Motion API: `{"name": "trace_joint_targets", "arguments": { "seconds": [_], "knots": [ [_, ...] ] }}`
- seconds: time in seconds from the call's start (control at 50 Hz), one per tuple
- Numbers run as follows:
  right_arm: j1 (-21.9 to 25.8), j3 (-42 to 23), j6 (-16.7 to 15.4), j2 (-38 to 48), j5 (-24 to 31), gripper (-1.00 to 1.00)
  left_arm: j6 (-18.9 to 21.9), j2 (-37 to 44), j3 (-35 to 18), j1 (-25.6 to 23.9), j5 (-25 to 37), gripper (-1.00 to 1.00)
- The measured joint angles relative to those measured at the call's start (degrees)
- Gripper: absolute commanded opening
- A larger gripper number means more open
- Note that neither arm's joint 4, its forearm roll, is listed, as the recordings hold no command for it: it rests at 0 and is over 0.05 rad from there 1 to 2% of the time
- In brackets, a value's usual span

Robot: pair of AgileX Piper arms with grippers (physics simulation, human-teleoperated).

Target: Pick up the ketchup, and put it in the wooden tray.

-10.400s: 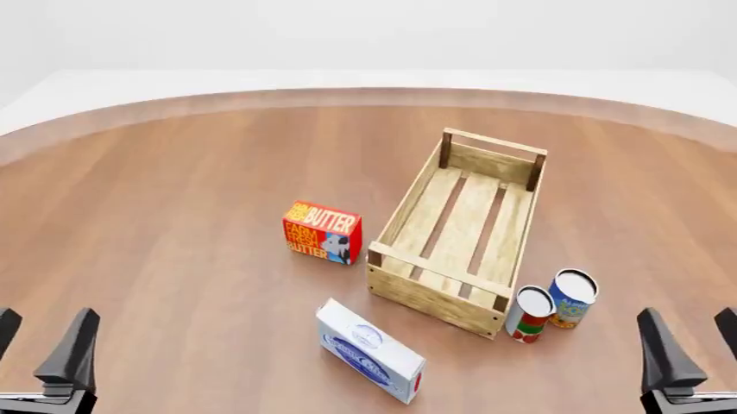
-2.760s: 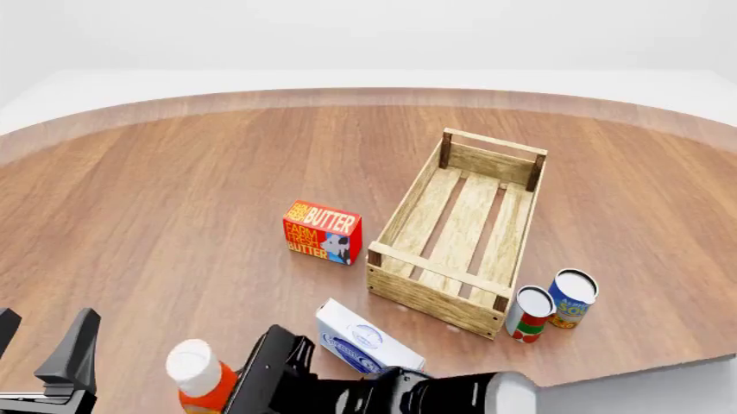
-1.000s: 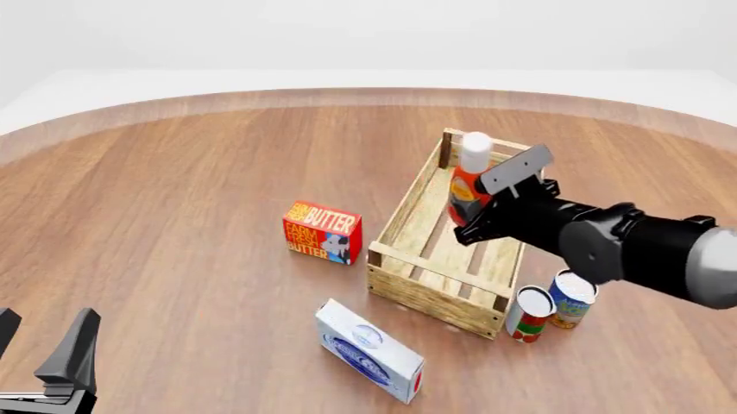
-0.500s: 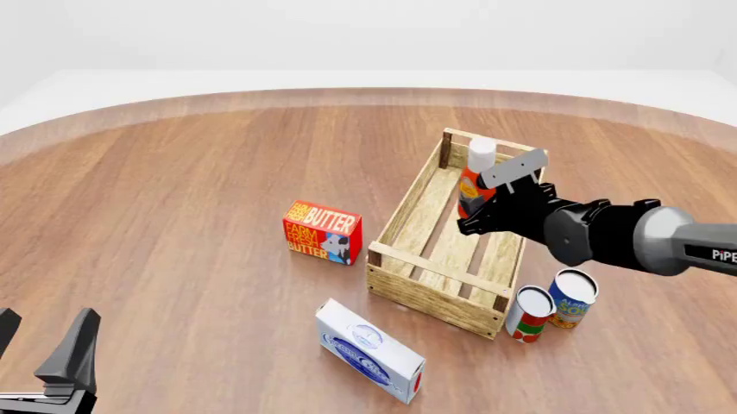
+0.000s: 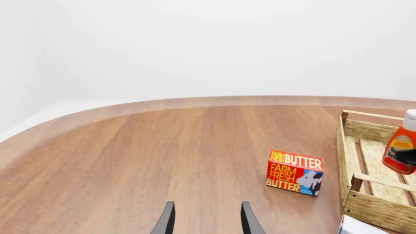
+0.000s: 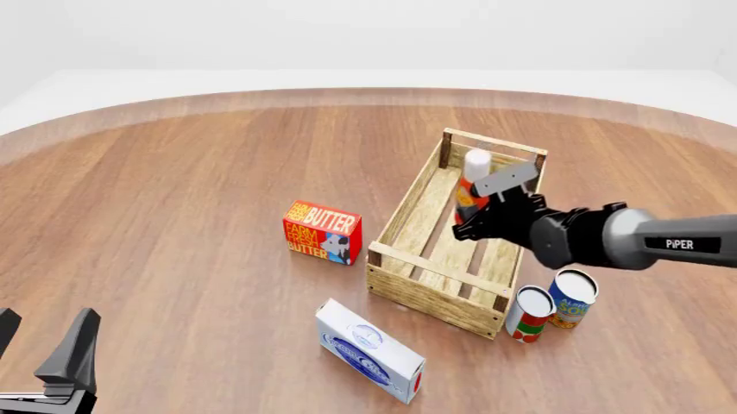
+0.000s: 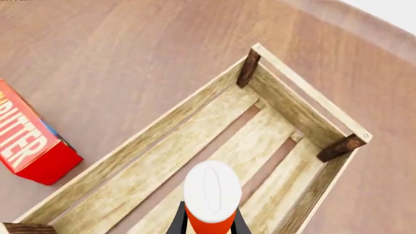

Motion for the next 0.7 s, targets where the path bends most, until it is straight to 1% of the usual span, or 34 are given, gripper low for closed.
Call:
{"name": "trace_joint_targets", "arguments": {
  "seconds": [0.42, 0.7],
  "knots": [
    [0.8, 0.0, 1.9, 2.7, -2.6, -1.0, 0.0, 0.0, 0.0, 0.0, 0.0, 1.0],
    [1.0, 0.5, 2.5, 4.3, -3.9, -1.0, 0.0, 0.0, 0.0, 0.0, 0.0, 1.0]
  ]
}}
